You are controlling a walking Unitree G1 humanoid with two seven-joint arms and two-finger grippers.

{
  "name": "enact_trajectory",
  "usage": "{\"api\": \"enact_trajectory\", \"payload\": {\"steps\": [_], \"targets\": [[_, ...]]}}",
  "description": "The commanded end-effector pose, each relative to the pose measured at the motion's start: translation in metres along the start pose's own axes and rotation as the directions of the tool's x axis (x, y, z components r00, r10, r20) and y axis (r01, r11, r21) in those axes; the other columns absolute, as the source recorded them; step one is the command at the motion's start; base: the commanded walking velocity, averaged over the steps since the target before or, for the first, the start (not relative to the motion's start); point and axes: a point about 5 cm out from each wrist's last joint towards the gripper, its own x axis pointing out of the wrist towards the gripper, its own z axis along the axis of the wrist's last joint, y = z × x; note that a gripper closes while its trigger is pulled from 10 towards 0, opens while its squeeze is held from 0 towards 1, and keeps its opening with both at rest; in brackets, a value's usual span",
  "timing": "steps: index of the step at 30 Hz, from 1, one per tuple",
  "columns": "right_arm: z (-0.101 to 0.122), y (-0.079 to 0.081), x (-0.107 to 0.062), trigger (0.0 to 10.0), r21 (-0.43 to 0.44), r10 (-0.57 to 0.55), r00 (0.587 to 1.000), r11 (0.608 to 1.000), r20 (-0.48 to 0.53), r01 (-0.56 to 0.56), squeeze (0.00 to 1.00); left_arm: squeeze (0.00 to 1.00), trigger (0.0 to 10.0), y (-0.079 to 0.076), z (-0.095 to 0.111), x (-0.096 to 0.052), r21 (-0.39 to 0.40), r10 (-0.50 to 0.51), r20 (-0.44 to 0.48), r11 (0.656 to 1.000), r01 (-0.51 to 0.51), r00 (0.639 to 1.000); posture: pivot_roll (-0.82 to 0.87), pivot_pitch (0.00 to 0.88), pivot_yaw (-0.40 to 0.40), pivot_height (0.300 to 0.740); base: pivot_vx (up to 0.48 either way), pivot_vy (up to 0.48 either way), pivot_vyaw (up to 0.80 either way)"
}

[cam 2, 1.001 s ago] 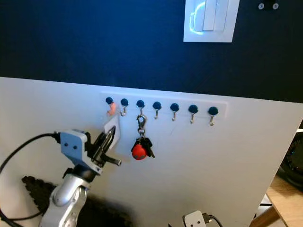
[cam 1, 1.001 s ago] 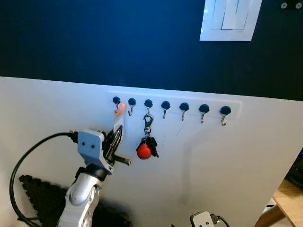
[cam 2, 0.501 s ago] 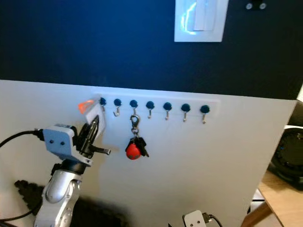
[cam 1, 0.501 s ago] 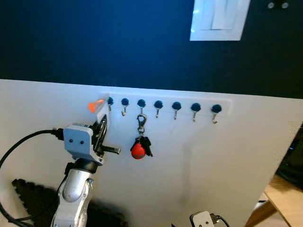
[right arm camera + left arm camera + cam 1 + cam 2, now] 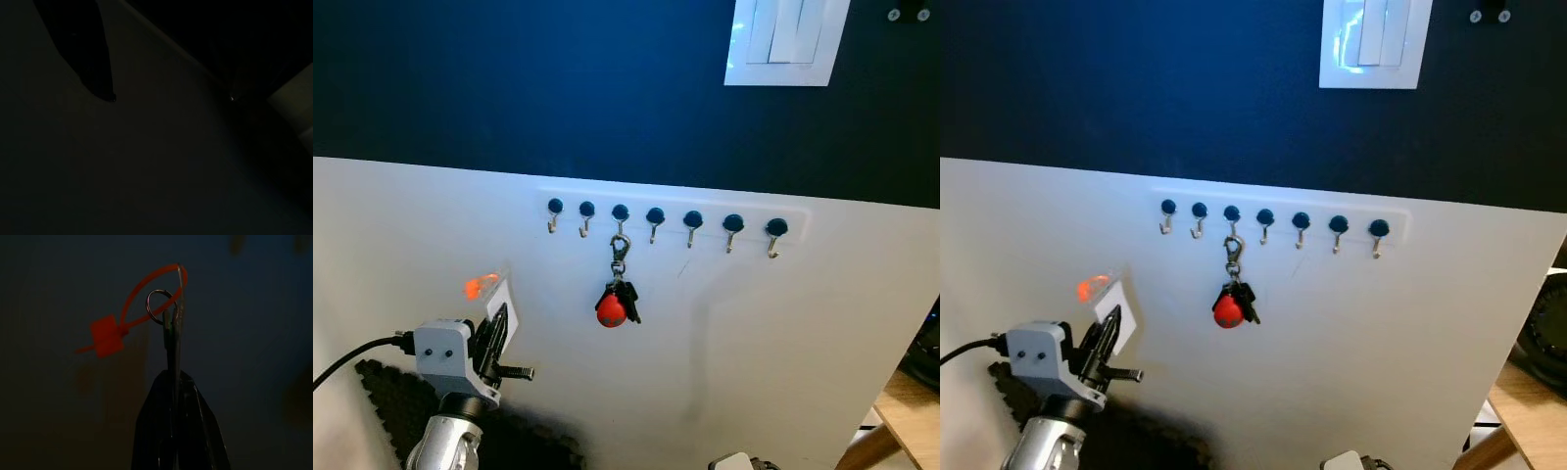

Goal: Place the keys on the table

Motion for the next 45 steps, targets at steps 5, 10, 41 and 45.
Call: {"api": "enact_trajectory", "payload": {"steps": [5, 10, 41, 45], "targets": [[-0.005, 0.003, -0.001, 10.0, 0.009, 0.001, 1.000, 1.000, -0.029, -0.001, 0.00, 0.00, 0.0, -0.002, -0.045, -0.026, 0.046, -0.151, -0.247, 0.985, 0.168, 0.957, 0.10, 0.000, 0.037, 0.740, 0.000, 0.000, 0.00], [-0.016, 0.004, -0.004, 10.0, 0.038, 0.000, 0.993, 0.999, -0.117, 0.004, 0.00, 0.00, 0.0, 0.006, -0.097, -0.067, -0.015, -0.205, -0.537, 0.972, 0.233, 0.818, 0.09, 0.000, 0.036, 0.740, 0.000, 0.000, 0.00], [-0.065, 0.004, -0.029, 10.0, 0.275, -0.058, 0.864, 0.936, -0.499, 0.222, 0.00, 0.00, 10.0, 0.029, -0.183, -0.142, 0.042, 0.136, -0.913, 0.970, -0.241, 0.386, 0.07, 0.000, 0.021, 0.740, 0.000, 0.000, 0.00], [-0.067, 0.001, -0.031, 10.0, 0.279, -0.069, 0.853, 0.929, -0.517, 0.244, 0.00, 0.00, 10.0, 0.026, -0.185, -0.145, 0.074, 0.148, -0.920, 0.975, -0.211, 0.364, 0.07, 0.000, 0.020, 0.740, 0.000, 0.000, 0.00]]}}
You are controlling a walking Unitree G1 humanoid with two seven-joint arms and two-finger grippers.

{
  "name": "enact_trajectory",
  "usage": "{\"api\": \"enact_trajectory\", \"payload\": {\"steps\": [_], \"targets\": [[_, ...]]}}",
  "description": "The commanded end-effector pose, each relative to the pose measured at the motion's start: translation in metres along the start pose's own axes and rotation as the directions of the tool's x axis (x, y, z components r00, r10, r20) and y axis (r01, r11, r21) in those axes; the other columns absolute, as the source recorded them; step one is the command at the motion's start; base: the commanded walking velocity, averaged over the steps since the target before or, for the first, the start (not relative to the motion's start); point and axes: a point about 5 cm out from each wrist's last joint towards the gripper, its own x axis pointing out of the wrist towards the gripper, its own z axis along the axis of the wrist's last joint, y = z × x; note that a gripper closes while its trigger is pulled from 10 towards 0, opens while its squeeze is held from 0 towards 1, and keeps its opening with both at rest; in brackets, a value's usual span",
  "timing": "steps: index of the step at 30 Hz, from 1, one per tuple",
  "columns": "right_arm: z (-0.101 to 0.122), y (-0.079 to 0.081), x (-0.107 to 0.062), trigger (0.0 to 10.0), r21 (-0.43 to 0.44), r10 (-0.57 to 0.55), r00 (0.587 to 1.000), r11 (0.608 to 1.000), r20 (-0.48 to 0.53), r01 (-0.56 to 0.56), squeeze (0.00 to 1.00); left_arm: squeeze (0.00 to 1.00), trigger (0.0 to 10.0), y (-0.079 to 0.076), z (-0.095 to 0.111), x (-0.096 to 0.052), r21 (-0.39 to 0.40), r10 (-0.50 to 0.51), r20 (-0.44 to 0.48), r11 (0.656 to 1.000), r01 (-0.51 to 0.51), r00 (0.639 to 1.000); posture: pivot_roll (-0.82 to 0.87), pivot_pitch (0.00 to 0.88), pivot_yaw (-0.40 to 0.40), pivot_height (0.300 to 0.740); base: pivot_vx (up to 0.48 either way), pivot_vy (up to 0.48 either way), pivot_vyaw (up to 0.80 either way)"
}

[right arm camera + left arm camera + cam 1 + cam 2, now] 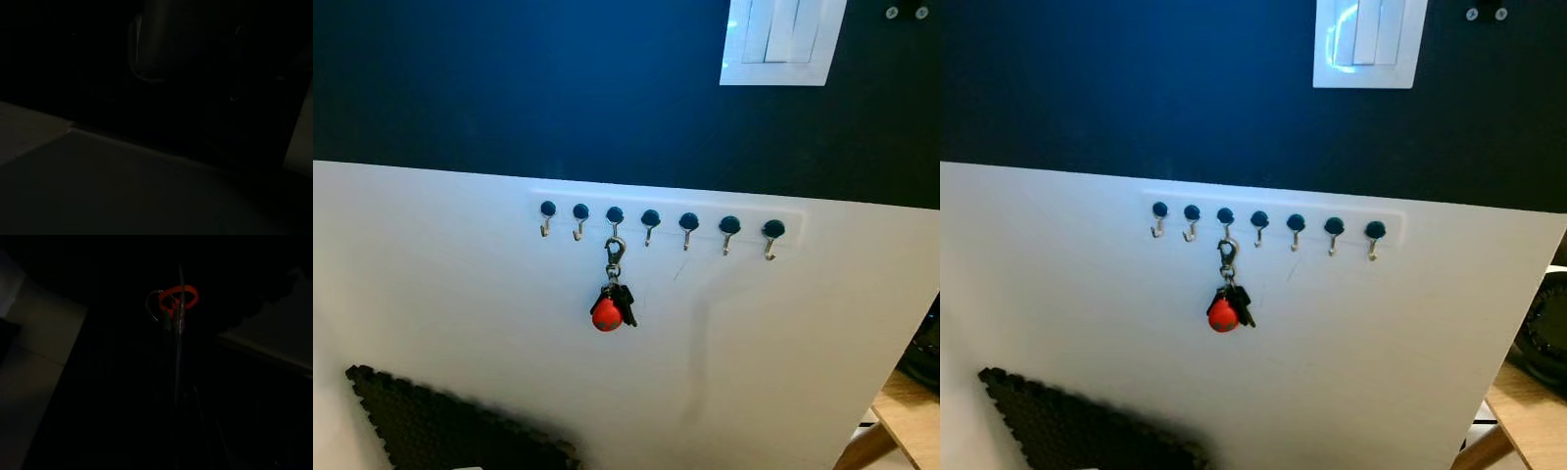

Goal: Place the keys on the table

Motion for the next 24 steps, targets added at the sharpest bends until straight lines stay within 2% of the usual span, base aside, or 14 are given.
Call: {"api": "enact_trajectory", "payload": {"steps": [1, 6, 20, 24], "targets": [[-0.0046, -0.0021, -0.0014, 10.0, 0.010, -0.014, 1.000, 1.000, -0.024, 0.014, 0.00, 0.00, 10.0, -0.0026, -0.0033, 0.0007, 0.022, 0.009, -0.016, 1.000, -0.009, 1.000, 0.07, 0.000, 0.019, 0.740, 0.000, 0.000, 0.00], [-0.0061, -0.0038, -0.0017, 10.0, 0.042, -0.019, 0.999, 0.999, -0.039, 0.021, 0.00, 0.00, 10.0, -0.0043, -0.0026, 0.0017, 0.036, 0.003, -0.013, 0.999, -0.003, 1.000, 0.07, 0.000, 0.018, 0.740, 0.000, 0.000, 0.00], [-0.0065, -0.0070, -0.0022, 10.0, 0.050, -0.028, 0.998, 0.998, -0.048, 0.031, 0.00, 0.00, 10.0, -0.0055, -0.0015, 0.0029, 0.050, 0.005, -0.009, 0.999, -0.005, 1.000, 0.06, 0.000, 0.015, 0.740, 0.000, 0.000, 0.00], [-0.0062, -0.0071, -0.0021, 10.0, 0.051, -0.030, 0.998, 0.998, -0.048, 0.032, 0.00, 0.00, 10.0, -0.0063, -0.0013, 0.0032, 0.045, 0.003, -0.008, 0.999, -0.003, 1.000, 0.06, 0.000, 0.014, 0.740, -0.291, 0.000, 0.00]]}}
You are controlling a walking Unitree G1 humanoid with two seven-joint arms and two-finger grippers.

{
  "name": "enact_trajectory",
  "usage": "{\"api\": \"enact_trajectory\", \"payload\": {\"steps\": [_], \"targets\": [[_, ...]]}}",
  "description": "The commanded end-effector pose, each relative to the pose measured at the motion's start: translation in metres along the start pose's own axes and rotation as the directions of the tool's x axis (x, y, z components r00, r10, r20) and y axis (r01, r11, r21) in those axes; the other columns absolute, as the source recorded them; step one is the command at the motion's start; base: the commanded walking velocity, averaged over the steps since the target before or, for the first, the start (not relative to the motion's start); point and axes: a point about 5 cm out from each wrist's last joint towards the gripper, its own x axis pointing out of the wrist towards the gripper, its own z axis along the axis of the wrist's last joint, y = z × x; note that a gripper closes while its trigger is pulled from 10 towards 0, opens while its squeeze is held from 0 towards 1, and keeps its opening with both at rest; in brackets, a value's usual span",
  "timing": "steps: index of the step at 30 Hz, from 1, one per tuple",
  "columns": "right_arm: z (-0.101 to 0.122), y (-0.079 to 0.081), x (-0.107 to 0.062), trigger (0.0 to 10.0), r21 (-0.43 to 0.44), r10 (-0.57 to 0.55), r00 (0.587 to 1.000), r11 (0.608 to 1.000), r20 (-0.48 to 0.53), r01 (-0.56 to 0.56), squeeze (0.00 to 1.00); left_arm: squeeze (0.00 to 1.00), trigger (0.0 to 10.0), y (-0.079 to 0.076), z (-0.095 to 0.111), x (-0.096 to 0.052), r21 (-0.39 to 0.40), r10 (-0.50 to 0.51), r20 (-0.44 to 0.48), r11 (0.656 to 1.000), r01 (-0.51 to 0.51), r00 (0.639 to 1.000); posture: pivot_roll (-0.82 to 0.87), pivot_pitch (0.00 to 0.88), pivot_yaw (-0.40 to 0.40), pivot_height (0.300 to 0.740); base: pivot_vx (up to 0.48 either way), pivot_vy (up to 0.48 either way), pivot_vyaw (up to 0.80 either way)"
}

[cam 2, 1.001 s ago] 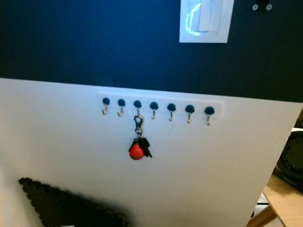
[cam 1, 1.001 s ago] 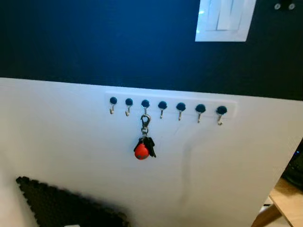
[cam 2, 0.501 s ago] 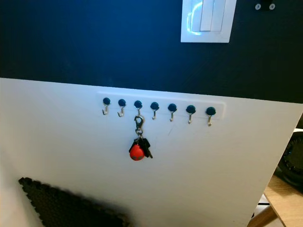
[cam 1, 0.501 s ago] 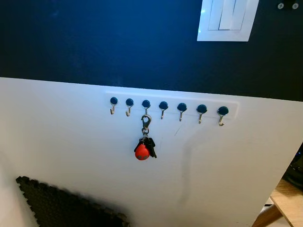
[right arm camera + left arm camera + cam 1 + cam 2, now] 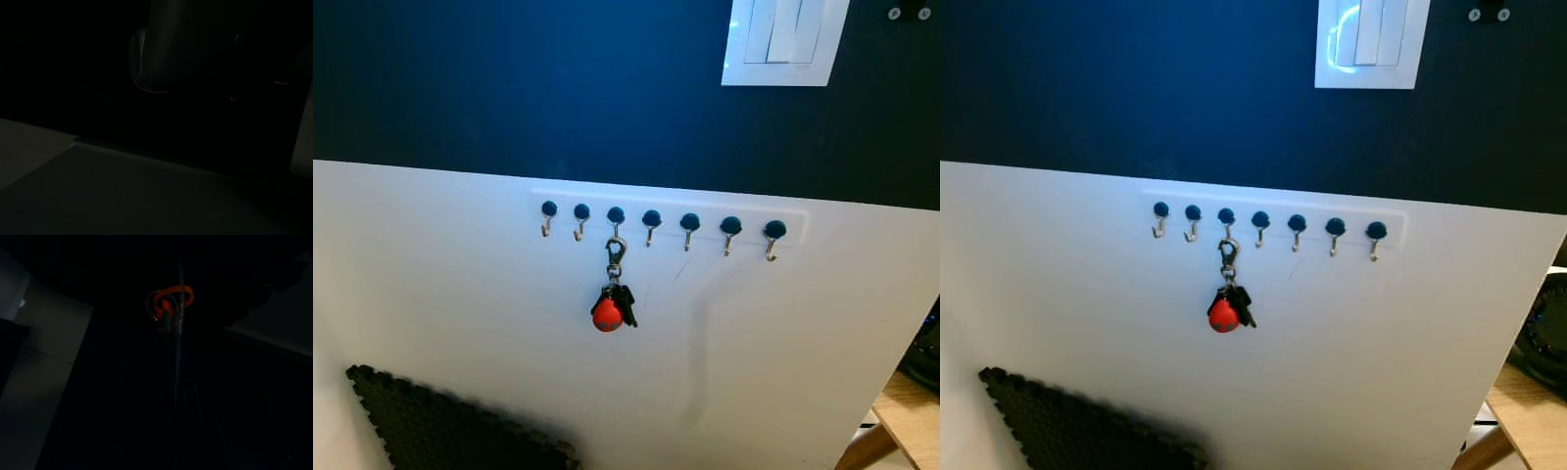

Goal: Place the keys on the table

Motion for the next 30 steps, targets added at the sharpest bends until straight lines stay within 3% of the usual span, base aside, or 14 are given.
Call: {"api": "enact_trajectory", "payload": {"steps": [1, 30], "targets": [[-0.003, -0.002, -0.001, 10.0, 0.014, -0.008, 1.000, 1.000, -0.013, 0.008, 0.00, 0.00, 10.0, -0.003, -0.003, 0.000, 0.005, -0.004, -0.008, 1.000, 0.004, 1.000, 0.06, 0.000, 0.014, 0.740, -0.319, 0.000, 0.00], [0.001, 0.002, 0.001, 10.0, 0.034, -0.012, 1.000, 0.999, 0.007, 0.012, 0.00, 0.00, 10.0, -0.013, 0.010, 0.005, 0.042, -0.063, 0.012, 0.997, 0.062, 0.998, 0.06, 0.000, 0.022, 0.740, -0.390, 0.000, 0.00]]}}
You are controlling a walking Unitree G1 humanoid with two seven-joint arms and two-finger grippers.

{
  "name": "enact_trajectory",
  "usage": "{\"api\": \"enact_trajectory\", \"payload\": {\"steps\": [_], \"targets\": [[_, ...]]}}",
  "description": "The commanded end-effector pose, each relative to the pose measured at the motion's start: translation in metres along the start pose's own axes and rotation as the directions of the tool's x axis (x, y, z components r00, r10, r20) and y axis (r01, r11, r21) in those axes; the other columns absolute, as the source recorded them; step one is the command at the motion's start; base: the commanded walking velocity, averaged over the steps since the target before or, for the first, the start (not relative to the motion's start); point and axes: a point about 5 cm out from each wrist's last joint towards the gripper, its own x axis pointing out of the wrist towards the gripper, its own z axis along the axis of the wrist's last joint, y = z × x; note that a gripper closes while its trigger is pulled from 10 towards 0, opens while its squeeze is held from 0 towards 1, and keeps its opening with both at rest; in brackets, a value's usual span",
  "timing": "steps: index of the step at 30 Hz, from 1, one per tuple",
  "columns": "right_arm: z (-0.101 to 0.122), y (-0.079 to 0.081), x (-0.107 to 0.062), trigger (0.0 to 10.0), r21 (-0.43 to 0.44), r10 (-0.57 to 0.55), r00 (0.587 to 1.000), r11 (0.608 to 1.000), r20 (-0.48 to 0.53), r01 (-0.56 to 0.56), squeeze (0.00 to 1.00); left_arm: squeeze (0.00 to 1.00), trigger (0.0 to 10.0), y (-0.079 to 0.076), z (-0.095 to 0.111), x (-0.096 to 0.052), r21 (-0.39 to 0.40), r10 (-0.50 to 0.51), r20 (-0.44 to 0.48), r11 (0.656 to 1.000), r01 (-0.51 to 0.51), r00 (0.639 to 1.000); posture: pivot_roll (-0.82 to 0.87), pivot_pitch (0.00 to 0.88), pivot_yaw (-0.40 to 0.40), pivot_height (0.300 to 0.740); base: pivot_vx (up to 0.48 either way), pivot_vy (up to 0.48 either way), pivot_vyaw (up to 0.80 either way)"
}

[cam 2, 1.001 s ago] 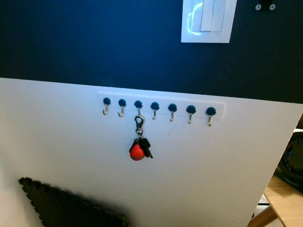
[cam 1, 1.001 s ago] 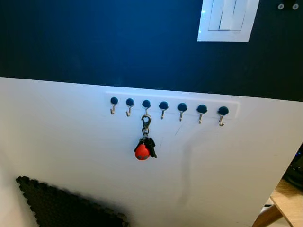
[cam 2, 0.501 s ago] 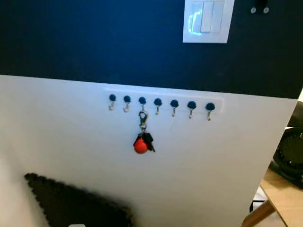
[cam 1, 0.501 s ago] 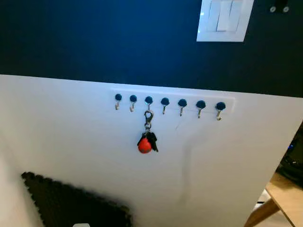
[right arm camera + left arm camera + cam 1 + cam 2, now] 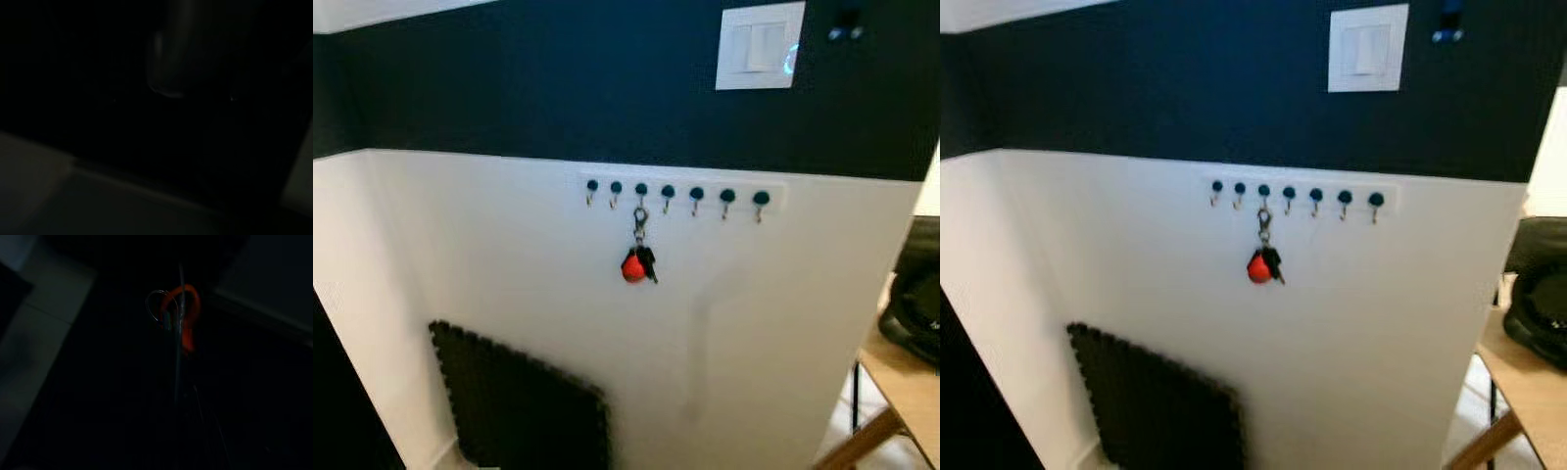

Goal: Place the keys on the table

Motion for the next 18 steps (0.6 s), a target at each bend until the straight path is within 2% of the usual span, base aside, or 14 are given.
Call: {"api": "enact_trajectory", "payload": {"steps": [1, 7, 18], "targets": [[-0.0003, 0.0037, 0.0008, 10.0, 0.013, 0.004, 1.000, 1.000, 0.000, -0.004, 0.00, 0.00, 10.0, 0.0014, -0.0007, -0.0004, 0.024, -0.004, -0.007, 1.000, 0.004, 1.000, 0.06, 0.000, 0.022, 0.740, -0.356, 0.000, 0.00], [-0.0001, 0.0033, 0.0009, 10.0, 0.017, 0.002, 1.000, 1.000, 0.000, -0.002, 0.00, 0.00, 10.0, -0.0006, 0.0009, 0.0009, 0.068, -0.025, -0.021, 0.997, 0.026, 0.999, 0.06, 0.000, 0.026, 0.740, -0.059, 0.000, 0.00], [0.0003, 0.0034, 0.0010, 10.0, 0.021, 0.000, 1.000, 1.000, 0.001, 0.000, 0.00, 0.00, 10.0, -0.0049, 0.0047, 0.0030, 0.098, -0.055, -0.027, 0.994, 0.057, 0.998, 0.06, 0.000, 0.027, 0.740, 0.000, 0.000, 0.00]]}}
